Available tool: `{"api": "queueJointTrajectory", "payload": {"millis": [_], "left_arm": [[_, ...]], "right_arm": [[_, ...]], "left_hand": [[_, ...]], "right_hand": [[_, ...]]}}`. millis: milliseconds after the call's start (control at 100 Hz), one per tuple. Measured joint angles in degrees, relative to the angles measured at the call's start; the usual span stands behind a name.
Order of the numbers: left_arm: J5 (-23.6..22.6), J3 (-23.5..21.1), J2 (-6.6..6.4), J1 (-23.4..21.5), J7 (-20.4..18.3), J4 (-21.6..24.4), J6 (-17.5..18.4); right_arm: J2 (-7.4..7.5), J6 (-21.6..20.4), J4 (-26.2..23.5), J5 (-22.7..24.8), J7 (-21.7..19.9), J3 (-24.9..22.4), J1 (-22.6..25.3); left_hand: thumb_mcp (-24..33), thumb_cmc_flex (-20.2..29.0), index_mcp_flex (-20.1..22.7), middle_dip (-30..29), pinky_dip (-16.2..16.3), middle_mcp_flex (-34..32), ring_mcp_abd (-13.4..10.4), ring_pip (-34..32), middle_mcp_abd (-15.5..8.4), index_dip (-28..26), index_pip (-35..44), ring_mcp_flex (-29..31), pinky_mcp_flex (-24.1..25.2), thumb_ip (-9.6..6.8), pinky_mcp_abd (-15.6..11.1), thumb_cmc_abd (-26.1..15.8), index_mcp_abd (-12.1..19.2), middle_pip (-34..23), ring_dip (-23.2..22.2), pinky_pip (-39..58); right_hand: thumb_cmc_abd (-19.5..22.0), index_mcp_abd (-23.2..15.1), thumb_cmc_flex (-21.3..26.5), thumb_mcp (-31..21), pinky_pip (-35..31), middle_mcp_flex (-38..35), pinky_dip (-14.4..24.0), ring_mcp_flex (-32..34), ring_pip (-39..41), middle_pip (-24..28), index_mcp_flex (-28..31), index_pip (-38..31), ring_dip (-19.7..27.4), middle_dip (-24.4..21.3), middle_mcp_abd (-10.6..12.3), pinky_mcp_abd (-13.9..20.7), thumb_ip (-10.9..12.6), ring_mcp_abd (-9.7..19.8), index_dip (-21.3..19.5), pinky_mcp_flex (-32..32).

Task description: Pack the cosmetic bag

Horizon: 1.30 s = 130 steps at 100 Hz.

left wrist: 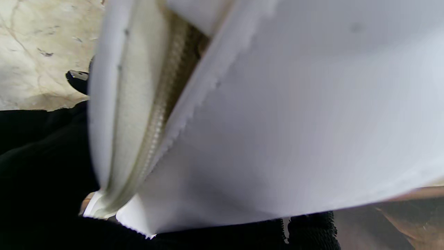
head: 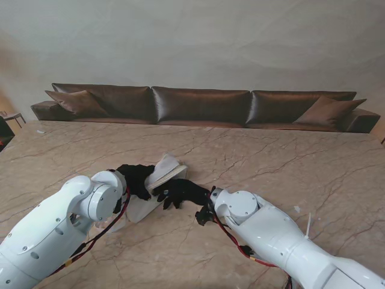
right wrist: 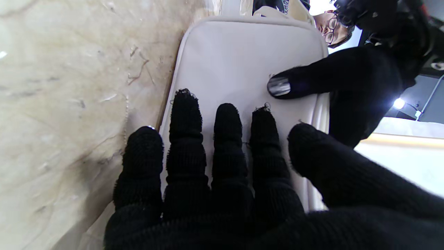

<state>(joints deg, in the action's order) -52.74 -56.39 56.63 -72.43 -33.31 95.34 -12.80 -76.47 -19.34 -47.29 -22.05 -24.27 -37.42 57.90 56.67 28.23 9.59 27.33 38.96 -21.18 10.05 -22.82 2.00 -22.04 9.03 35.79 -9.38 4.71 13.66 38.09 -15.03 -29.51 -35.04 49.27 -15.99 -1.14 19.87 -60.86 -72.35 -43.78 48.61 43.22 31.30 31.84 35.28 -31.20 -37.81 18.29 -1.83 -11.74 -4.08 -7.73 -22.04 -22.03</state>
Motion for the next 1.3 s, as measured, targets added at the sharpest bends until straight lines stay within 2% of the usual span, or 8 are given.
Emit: {"api": "queueJointTrajectory", "payload": {"millis": [140, 250, 380, 480, 640, 740, 1000, 1300], "left_arm": [[0.43, 2.23, 0.59, 1.03, 5.42, -2.55, -2.05], [0.45, 3.66, 1.07, 2.05, 7.08, -4.18, -3.12], [1.10, 4.74, 1.79, 2.99, 10.93, -6.60, -3.97], [3.53, 4.93, 2.22, 3.12, 13.21, -7.81, -5.90], [6.83, 4.45, 2.45, 3.39, 12.93, -8.65, -5.98], [7.52, 3.77, 3.07, 2.99, 17.86, -10.39, -4.65], [8.26, -1.24, 4.81, -1.27, 25.74, -11.85, 2.18], [12.08, -8.68, 5.08, -7.40, 25.05, -6.95, 9.34]], "right_arm": [[1.30, 0.53, -3.26, 2.78, 0.92, -0.45, 0.64], [3.13, 1.95, -7.19, 5.31, 1.15, -1.42, 1.58], [5.44, 4.25, -11.71, 8.70, 1.08, -4.23, 3.33], [7.35, 6.28, -15.40, 11.17, 0.74, -7.28, 5.41], [9.74, 9.89, -20.56, 15.35, 0.27, -13.36, 9.69], [10.82, 12.26, -23.30, 19.08, 0.95, -16.72, 12.20], [12.31, 20.21, -27.80, 24.89, 4.72, -22.29, 16.04], [11.70, 29.86, -29.52, 28.97, 11.52, -24.28, 17.60]], "left_hand": [[2.72, 2.42, 4.50, 6.18, -1.06, -9.61, -1.73, -6.61, -1.74, 2.40, 11.48, 7.33, -4.20, 0.73, -0.16, 2.07, 1.02, -9.76, -5.93, 4.88], [1.54, 8.08, 8.83, 17.37, -1.89, -18.04, -2.89, -11.93, -3.04, 4.16, 16.34, 12.47, -6.80, 5.60, 0.63, 5.14, 1.54, -11.20, -13.43, 7.54], [1.01, 9.50, 19.10, 26.93, -2.14, -24.51, -2.91, -17.07, -5.64, 0.01, 25.59, 14.96, -7.29, 7.60, 2.62, 6.42, 9.65, -16.72, -22.95, 8.83], [-2.80, 11.53, 20.54, 34.18, -2.14, -24.79, -1.85, -17.97, -6.86, -7.11, 36.20, 10.26, -5.05, 8.86, 3.37, 4.84, 13.18, -17.22, -22.38, 9.18], [-10.50, 17.48, 19.48, 8.64, -1.97, -22.06, 0.00, -14.73, -4.38, -19.40, 36.87, 8.50, -5.55, 10.30, 3.04, 0.23, 14.07, 1.75, -15.83, 10.09], [-15.11, 22.17, 23.08, 12.80, -1.35, -31.85, 0.04, -16.58, -4.33, -21.95, 41.29, 14.58, -10.38, 12.09, 2.85, 0.23, 14.05, 1.29, -16.67, 14.14], [-15.36, 22.55, 26.59, 19.33, 2.14, -31.96, -0.58, -25.19, -4.13, -28.69, 42.71, 16.35, -13.12, 12.10, 3.13, 0.23, 14.05, -9.62, -19.50, 19.43], [-15.93, 23.95, 27.28, 19.33, 3.63, -31.96, -0.64, -25.24, -4.13, -30.71, 42.71, 16.25, -11.65, 12.08, 3.36, 0.23, 14.68, -10.45, -20.60, 19.47]], "right_hand": [[0.03, -1.42, -1.54, -0.07, 0.00, 0.01, 0.00, 0.00, 0.01, 0.00, -0.07, 0.61, 0.00, 0.00, 0.00, 0.00, 0.00, 0.00, 0.01, 0.00], [0.03, -2.45, -1.60, -0.08, 0.00, 0.01, 0.00, 0.12, 0.01, 0.00, -0.07, 0.62, 0.00, 0.00, 0.00, 0.00, 0.00, 0.00, 0.01, -0.33], [0.03, -3.10, -2.38, 0.20, -0.01, -0.63, 0.00, 0.70, 0.67, 0.13, -0.07, 0.65, 0.00, 0.00, 0.00, 0.00, 0.00, 0.00, 0.02, -1.04], [0.03, -3.15, -2.38, 0.17, -0.58, -1.61, 0.01, 0.90, 0.74, 0.14, -0.07, 0.65, -0.01, 0.00, 0.00, 0.00, 0.00, 0.00, 0.02, -1.70], [0.03, -3.25, -2.39, 0.81, -0.86, -1.66, 0.01, 1.40, 1.43, 0.18, 1.27, 1.05, -0.45, 0.07, 0.00, 0.00, 0.00, 0.00, 0.02, -2.25], [0.03, -3.27, -2.40, 0.74, -1.19, -2.50, 0.01, 2.56, 1.48, 0.19, 2.24, 0.62, -0.52, 0.46, 0.00, 0.00, 0.00, 0.00, 0.02, -2.86], [0.03, -3.30, -2.41, 0.74, -1.75, -2.48, 0.01, 3.02, 1.50, 0.19, 3.00, 0.60, -0.54, 0.49, -0.08, 0.00, 0.00, 0.00, 0.03, -3.39], [-1.89, -3.31, -4.26, 1.60, -2.99, -2.07, 0.01, 3.02, 2.30, 1.56, 5.24, -1.64, -0.55, 1.15, -0.62, -0.01, 0.00, -0.01, -2.56, -3.94]]}}
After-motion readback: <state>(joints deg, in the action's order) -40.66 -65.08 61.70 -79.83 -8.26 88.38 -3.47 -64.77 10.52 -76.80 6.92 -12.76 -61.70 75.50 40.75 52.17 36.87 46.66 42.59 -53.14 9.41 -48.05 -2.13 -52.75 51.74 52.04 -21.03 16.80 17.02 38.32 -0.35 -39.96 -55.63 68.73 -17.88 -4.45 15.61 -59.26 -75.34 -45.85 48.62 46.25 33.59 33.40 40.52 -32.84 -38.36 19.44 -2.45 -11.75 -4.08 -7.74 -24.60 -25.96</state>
